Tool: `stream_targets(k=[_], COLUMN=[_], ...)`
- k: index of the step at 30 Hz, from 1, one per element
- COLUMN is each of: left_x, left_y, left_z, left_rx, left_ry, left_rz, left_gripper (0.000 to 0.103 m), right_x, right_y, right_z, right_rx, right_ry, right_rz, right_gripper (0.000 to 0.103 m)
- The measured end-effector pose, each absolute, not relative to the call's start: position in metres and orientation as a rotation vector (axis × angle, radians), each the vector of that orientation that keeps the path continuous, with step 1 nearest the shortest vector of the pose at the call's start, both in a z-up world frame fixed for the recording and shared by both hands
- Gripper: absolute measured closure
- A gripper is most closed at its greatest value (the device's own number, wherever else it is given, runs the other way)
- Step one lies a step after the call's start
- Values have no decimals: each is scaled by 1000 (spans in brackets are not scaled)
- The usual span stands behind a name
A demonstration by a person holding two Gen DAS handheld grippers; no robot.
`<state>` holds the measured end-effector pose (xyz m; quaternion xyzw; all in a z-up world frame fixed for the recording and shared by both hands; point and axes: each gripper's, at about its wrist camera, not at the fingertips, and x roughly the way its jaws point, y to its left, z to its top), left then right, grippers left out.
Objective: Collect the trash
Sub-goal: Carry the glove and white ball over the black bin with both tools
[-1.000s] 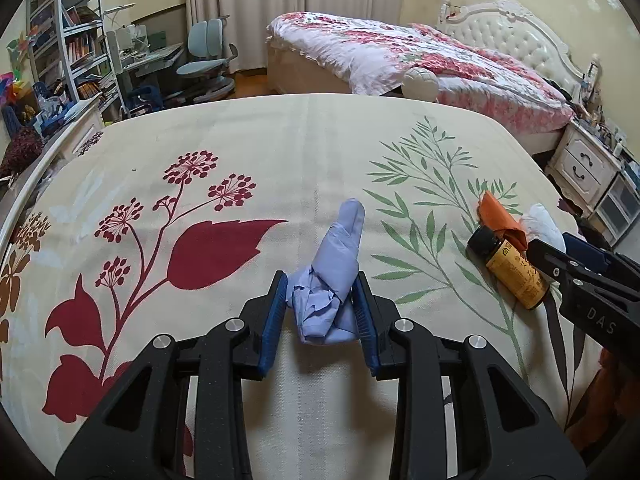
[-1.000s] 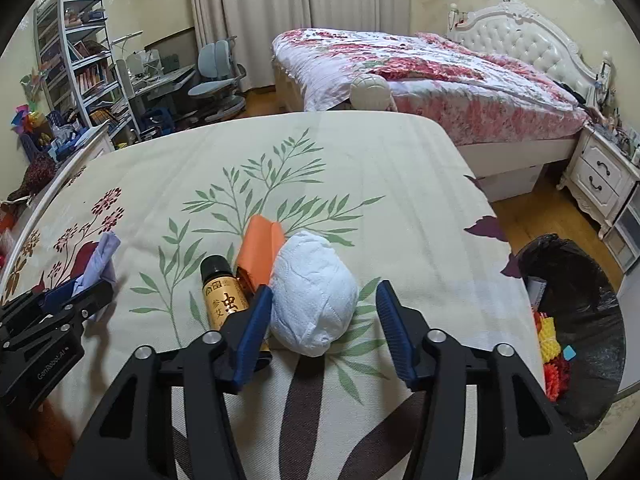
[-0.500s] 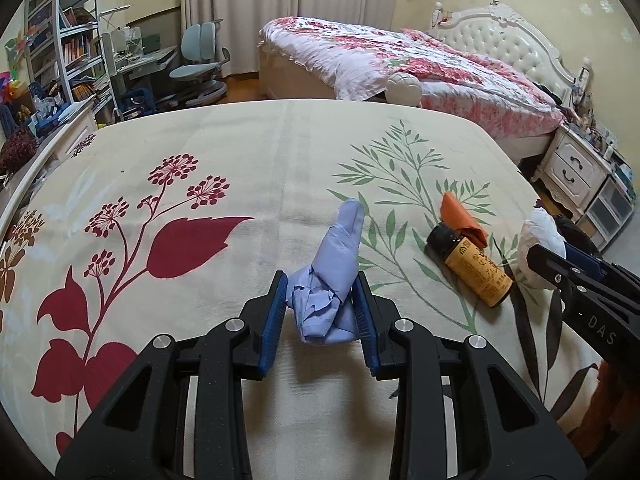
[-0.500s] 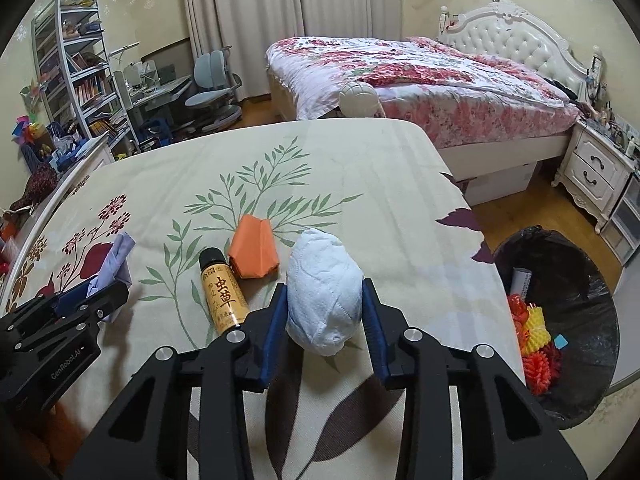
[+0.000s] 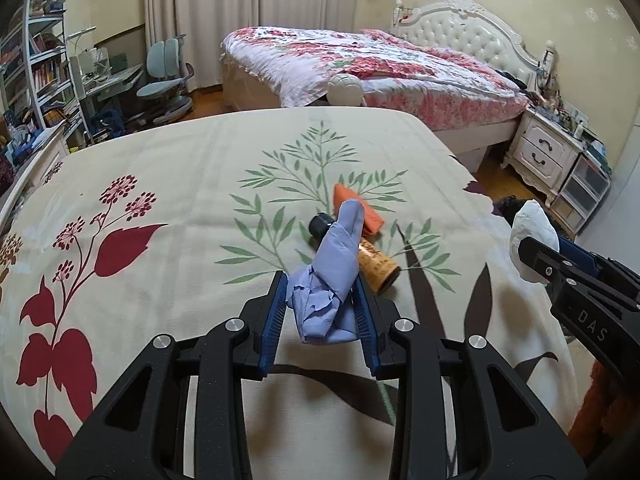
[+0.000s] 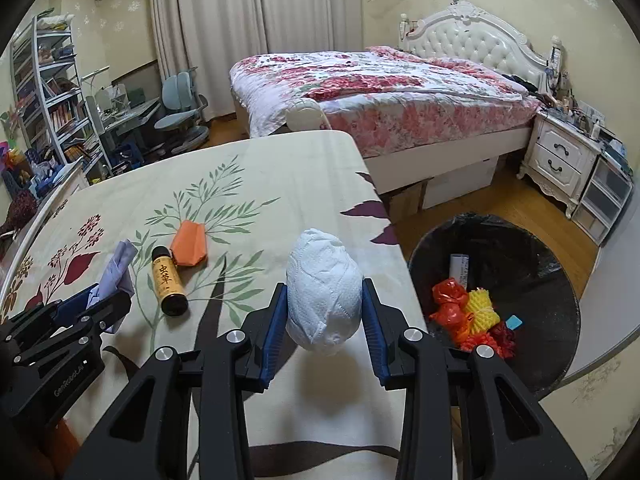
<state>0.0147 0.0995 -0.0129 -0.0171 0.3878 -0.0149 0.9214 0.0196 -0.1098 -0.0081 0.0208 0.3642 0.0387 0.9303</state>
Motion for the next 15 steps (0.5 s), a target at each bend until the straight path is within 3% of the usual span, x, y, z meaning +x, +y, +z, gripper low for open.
stream_targets(k=[15], left_x=[26], left_y=[6], left_z=[-3], left_rx=[41], left_ry=[761], left_rz=[-176], left_gripper=[71], right_x=[11], right_y=[-193], right_z=[-7], right_rx=[120], right_ry=[710], right_rz=[-89], right_gripper=[66])
